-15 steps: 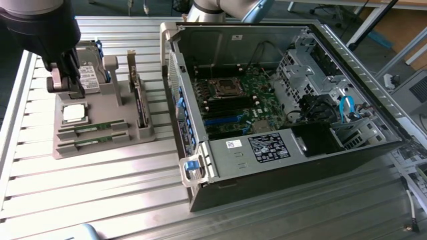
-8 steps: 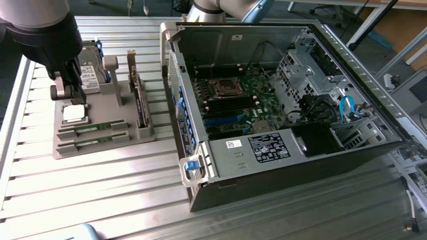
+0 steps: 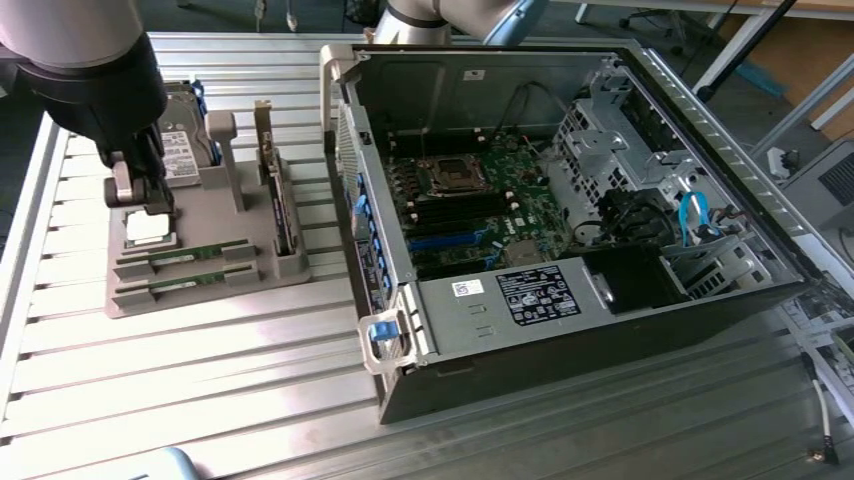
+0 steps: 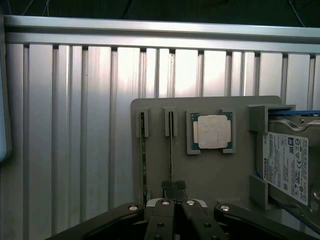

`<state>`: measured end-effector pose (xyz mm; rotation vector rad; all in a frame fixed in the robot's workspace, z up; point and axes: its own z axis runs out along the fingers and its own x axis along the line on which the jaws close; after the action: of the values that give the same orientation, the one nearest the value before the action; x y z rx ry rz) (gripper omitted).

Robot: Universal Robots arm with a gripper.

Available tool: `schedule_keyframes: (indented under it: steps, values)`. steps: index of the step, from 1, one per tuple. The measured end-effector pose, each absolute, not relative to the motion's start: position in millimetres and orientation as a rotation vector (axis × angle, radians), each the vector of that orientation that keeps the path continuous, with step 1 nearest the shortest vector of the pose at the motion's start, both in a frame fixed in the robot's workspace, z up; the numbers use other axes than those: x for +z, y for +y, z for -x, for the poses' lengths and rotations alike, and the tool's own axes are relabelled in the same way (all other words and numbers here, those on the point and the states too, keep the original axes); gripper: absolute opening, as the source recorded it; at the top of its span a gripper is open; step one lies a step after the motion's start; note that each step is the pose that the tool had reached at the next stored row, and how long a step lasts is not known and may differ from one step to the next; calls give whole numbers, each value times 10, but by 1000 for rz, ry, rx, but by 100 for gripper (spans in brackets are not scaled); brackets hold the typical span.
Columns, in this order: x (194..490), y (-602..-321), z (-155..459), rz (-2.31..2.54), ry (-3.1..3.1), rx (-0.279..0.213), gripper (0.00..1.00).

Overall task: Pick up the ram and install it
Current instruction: 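Pick up the ram and move it above insertion slot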

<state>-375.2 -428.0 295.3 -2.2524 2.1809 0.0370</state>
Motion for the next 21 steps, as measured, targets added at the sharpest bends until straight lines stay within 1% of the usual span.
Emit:
schedule_keyframes:
  steps: [21]
  values:
    - [2750, -4287, 3767, 2255, 2178, 37, 11]
